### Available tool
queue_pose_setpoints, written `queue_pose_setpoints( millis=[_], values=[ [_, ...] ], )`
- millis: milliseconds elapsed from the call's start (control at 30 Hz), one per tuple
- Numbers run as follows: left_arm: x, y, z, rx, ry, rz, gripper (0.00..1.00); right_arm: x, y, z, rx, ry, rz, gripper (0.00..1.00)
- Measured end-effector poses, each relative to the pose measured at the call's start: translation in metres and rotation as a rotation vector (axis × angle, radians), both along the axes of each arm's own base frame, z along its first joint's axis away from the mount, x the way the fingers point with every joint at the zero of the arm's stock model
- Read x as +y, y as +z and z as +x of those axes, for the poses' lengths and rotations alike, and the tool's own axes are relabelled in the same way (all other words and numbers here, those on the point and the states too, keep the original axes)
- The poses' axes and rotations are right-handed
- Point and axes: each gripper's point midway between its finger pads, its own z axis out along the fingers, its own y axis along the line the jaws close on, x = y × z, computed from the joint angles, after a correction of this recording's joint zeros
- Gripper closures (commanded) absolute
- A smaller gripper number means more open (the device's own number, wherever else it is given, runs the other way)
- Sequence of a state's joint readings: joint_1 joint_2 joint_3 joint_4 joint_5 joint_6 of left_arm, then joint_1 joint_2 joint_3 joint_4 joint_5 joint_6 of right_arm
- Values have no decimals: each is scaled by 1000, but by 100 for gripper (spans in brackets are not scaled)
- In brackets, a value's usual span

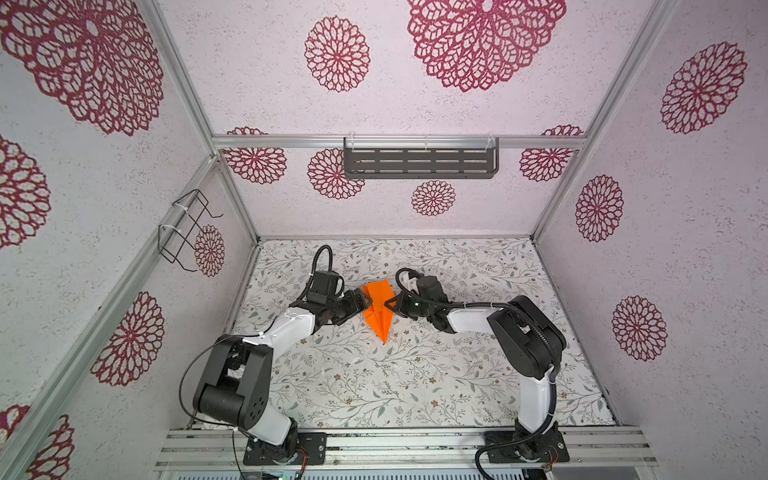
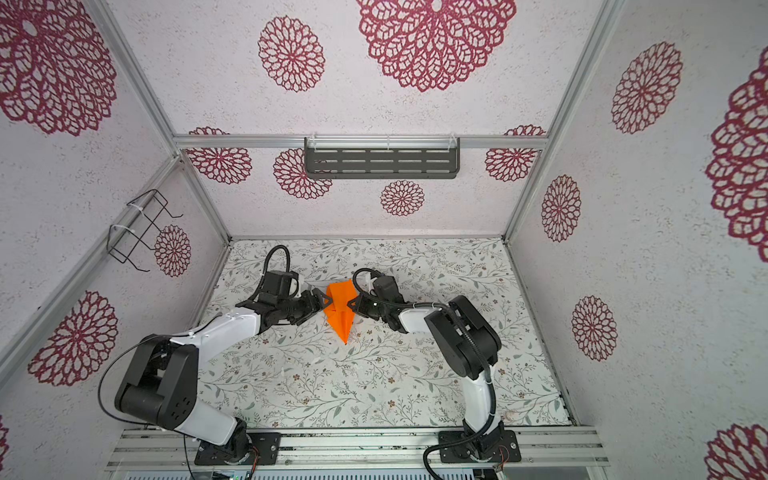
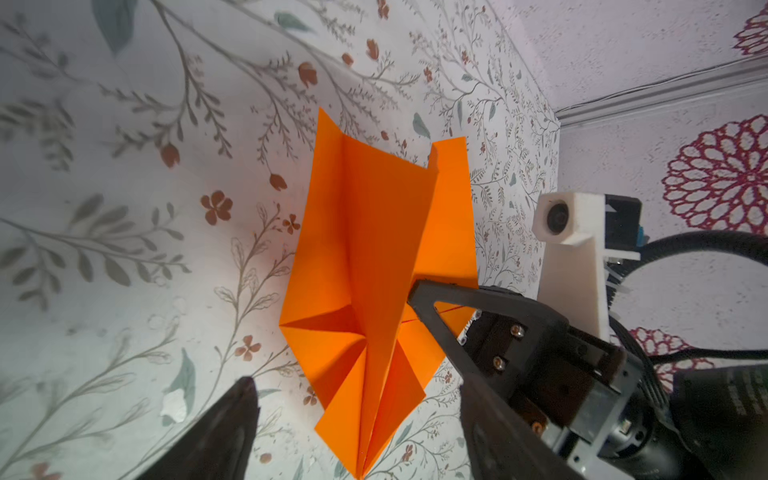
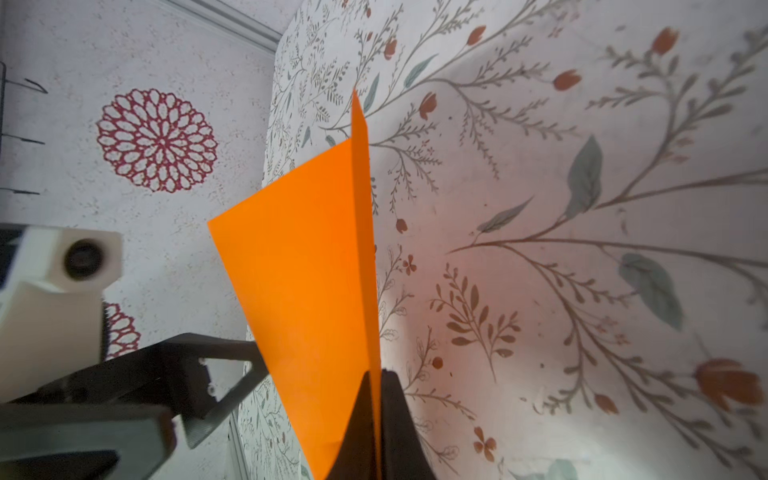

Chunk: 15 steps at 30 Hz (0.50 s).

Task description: Fold a paper plane with a square sheet of paper (pick it up from the middle)

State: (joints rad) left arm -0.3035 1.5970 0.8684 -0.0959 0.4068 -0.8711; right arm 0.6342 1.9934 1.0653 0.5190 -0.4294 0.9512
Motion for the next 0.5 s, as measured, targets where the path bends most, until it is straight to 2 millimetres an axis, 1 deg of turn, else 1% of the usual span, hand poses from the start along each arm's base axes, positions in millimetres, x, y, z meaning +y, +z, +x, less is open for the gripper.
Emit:
queue_pose_setpoints(
  millis=[100, 167, 233, 333, 400, 500],
  values=[
    [-8, -15, -4, 45, -5, -36, 30, 1, -10, -2, 24, 9, 13, 93],
    [-14, -20, -8, 58, -13, -50, 34, 1, -15, -4, 37, 12, 12, 93],
    [-19, -21, -10, 62, -23, -62, 34, 1, -17, -5, 47, 16, 18, 93],
    [-22, -23, -10, 60, -29, -68, 32, 3, -15, -5, 50, 21, 29, 93],
    [-22, -28, -10, 69, -32, -63, 27, 3, -14, -5, 46, 24, 35, 93],
    [-22, -39, -12, 86, -42, -47, 24, 5, -13, -6, 44, 31, 41, 92]
  ],
)
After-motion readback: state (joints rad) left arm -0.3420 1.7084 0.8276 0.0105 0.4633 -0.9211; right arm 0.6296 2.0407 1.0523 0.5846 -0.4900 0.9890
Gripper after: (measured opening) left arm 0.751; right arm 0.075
